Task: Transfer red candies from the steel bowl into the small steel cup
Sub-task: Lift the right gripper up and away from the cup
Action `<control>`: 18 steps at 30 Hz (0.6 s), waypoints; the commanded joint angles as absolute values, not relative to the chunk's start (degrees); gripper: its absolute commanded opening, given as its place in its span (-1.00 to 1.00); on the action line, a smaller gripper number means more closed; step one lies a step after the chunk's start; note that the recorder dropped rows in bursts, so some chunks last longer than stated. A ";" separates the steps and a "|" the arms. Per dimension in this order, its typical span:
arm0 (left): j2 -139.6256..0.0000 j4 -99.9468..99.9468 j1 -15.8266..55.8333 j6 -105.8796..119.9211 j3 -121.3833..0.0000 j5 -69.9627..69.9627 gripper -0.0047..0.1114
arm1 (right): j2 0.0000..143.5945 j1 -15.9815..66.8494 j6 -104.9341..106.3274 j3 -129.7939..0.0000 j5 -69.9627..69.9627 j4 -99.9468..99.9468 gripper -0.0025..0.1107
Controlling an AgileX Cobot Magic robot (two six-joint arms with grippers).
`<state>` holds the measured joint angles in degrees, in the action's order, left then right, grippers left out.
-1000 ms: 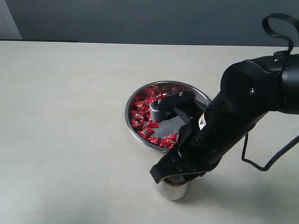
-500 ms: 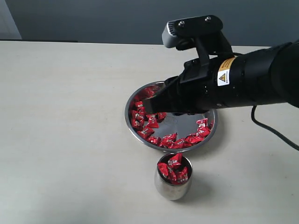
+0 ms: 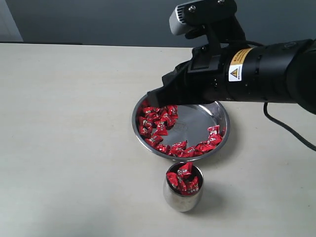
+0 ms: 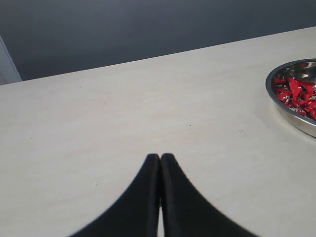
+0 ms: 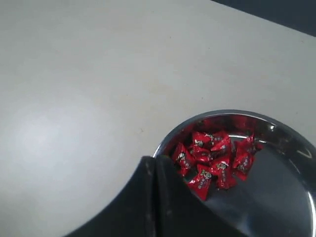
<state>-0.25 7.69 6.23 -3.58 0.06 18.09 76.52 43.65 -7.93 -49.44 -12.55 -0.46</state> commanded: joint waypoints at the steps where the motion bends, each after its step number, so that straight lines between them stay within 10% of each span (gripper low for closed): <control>1: 0.00 7.65 6.53 -3.91 0.00 17.77 -0.91 | 76.89 43.35 -7.98 -49.31 -10.52 -1.96 -0.97; 18: 0.00 7.65 6.53 -3.91 0.00 17.77 -0.91 | 88.35 26.59 -10.14 -49.31 -7.09 -0.38 -0.97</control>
